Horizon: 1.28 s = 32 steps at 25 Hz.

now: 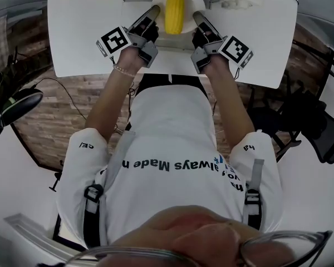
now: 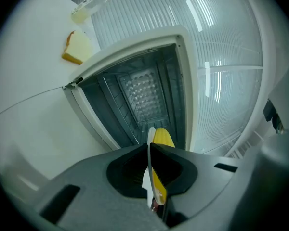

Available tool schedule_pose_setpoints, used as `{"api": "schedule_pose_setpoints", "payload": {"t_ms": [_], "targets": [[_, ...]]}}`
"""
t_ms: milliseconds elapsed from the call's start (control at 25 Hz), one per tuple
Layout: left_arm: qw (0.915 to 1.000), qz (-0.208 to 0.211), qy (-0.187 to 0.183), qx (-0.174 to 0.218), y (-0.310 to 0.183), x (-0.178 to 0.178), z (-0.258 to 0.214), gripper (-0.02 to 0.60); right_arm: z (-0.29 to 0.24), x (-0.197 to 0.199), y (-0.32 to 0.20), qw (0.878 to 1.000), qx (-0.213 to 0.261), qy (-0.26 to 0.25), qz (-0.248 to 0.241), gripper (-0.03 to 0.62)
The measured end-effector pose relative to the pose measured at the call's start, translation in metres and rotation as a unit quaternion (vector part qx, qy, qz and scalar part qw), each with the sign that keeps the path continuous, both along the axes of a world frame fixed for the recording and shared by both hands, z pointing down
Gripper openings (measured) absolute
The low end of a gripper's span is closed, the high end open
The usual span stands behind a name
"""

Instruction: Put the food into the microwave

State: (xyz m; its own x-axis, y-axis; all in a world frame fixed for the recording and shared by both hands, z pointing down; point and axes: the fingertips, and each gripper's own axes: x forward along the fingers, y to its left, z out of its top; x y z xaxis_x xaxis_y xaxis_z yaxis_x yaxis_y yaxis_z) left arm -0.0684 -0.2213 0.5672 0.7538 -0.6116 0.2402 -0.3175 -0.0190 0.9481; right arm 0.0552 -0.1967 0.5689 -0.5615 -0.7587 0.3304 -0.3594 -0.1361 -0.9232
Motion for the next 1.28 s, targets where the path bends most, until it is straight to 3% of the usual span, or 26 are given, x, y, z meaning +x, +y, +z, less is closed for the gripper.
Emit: {"api": "schedule_pose_setpoints", "payload": {"t_ms": [1280], "targets": [[0.9998,-0.012,-0.01,-0.015,-0.031,0.007,0.04,0.018,0.042,0.006,-0.026,0.999,-0.018,-0.005,0.029,0.023]]}}
